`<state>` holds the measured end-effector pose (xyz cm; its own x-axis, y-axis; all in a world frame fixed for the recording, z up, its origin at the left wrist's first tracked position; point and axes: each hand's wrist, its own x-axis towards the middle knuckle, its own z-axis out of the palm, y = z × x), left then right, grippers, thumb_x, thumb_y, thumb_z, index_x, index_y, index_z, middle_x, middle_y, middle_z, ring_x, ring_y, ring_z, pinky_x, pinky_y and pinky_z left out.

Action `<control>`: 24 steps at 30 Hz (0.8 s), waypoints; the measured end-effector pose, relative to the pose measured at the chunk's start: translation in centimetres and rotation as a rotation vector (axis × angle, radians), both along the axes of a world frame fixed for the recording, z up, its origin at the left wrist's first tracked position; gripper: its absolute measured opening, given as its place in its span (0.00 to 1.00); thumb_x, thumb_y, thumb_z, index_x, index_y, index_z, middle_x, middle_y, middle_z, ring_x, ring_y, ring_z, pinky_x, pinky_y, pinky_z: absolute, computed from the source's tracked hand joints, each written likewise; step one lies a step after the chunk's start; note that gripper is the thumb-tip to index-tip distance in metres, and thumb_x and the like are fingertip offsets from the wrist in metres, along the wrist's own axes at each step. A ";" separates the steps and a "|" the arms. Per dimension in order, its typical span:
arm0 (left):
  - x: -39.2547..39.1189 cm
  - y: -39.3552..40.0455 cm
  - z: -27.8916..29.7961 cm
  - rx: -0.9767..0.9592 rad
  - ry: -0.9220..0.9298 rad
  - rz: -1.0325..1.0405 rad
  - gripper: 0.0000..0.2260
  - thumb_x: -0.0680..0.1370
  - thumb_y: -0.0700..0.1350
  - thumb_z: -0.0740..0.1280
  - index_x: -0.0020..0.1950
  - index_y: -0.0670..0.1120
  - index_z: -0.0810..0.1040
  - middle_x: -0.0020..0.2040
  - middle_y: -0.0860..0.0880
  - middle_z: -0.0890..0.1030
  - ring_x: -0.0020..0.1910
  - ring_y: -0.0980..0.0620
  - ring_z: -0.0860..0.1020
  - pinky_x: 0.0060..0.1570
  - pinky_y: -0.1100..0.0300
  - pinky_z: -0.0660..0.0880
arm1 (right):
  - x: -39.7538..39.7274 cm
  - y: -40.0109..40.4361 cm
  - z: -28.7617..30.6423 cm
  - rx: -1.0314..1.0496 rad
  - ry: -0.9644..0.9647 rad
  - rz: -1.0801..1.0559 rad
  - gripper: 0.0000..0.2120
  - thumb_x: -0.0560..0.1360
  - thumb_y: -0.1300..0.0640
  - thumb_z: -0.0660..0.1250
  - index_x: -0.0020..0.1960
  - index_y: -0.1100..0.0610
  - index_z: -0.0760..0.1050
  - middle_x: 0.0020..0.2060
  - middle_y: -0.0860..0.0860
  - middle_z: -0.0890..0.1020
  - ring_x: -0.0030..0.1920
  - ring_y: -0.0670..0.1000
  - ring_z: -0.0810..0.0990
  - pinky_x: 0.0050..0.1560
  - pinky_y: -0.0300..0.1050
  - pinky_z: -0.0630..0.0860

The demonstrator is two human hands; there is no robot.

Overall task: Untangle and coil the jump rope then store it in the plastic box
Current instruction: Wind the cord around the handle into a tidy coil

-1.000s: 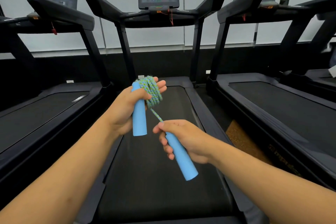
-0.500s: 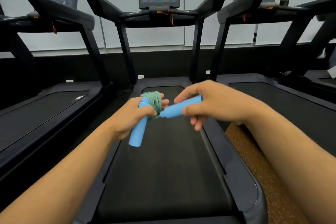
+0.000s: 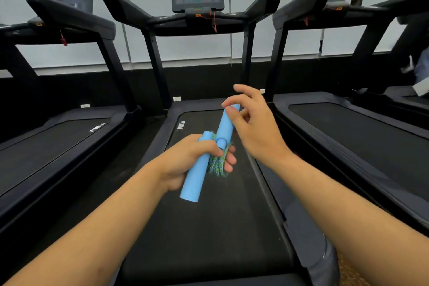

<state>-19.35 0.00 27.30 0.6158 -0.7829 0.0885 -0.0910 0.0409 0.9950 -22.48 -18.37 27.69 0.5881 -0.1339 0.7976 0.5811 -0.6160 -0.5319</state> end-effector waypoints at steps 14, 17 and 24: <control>-0.4 1.5 0.6 0.166 0.255 -0.134 0.11 0.67 0.39 0.68 0.46 0.36 0.84 0.34 0.38 0.80 0.27 0.47 0.79 0.34 0.56 0.79 | -3.7 -0.2 2.1 -0.573 0.740 0.356 0.25 0.76 0.52 0.74 0.71 0.40 0.74 0.57 0.42 0.84 0.57 0.46 0.83 0.62 0.52 0.79; -0.1 1.8 0.3 0.232 0.156 -0.251 0.11 0.68 0.43 0.68 0.43 0.38 0.84 0.35 0.40 0.82 0.28 0.49 0.80 0.37 0.57 0.80 | -3.9 -0.2 2.1 -0.523 0.778 0.439 0.23 0.76 0.52 0.76 0.70 0.45 0.76 0.58 0.44 0.86 0.56 0.50 0.85 0.61 0.58 0.81; 0.5 2.0 0.0 0.229 0.108 -0.338 0.13 0.72 0.39 0.69 0.54 0.35 0.81 0.44 0.39 0.84 0.39 0.48 0.84 0.45 0.56 0.81 | -3.5 -0.4 1.3 -0.529 0.672 0.320 0.15 0.74 0.56 0.76 0.60 0.50 0.80 0.44 0.47 0.88 0.44 0.49 0.86 0.52 0.54 0.82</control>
<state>-18.80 1.96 27.35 0.3170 -0.9345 -0.1622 -0.0046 -0.1725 0.9850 -25.95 -18.81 28.99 0.8970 0.4016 0.1850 0.4366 -0.7385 -0.5138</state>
